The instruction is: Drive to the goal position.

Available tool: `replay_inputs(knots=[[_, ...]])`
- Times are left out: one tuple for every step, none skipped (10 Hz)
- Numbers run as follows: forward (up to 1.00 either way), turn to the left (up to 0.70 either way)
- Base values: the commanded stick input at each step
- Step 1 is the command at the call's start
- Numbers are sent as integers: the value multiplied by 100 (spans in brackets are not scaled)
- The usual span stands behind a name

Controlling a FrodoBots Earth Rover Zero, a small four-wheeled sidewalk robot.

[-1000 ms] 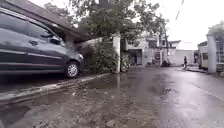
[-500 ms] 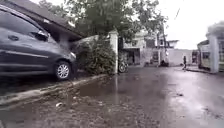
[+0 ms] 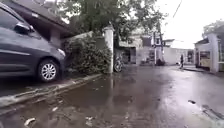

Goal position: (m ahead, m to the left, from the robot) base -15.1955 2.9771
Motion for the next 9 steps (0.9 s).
replay_inputs(knots=[[100, 0], [100, 0], [100, -14], [100, -27], [100, -27], [100, -27], [100, -8], [100, 0], [100, 0]])
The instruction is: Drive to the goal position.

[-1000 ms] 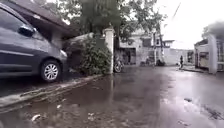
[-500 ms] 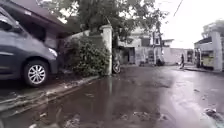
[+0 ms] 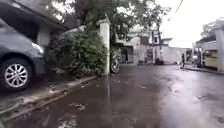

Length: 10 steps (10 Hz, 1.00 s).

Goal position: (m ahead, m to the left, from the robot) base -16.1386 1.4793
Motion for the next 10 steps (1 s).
replay_inputs(knots=[[100, 0], [100, -11], [100, -17], [100, -11], [100, -21], [100, 0], [100, 0], [100, 0], [100, 0], [100, 0]])
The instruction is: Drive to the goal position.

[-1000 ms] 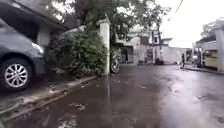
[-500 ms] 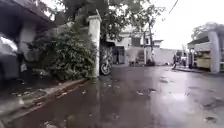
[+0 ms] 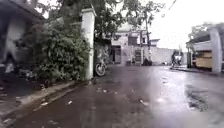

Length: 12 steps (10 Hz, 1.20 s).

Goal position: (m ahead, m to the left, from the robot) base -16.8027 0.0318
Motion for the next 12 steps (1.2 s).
replay_inputs(knots=[[100, 0], [100, 0], [100, 0], [100, -3], [100, -27], [100, -27], [100, -27], [100, -21], [100, 0], [100, 0], [100, 0], [100, -27]])
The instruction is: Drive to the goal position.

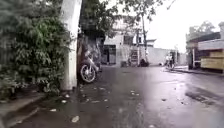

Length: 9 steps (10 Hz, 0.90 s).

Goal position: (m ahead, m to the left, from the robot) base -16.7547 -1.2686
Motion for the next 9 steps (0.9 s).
replay_inputs(knots=[[100, -27], [100, -27], [100, -27], [0, -45], [0, -45], [0, -45], [0, -45], [0, -45], [0, -45]])
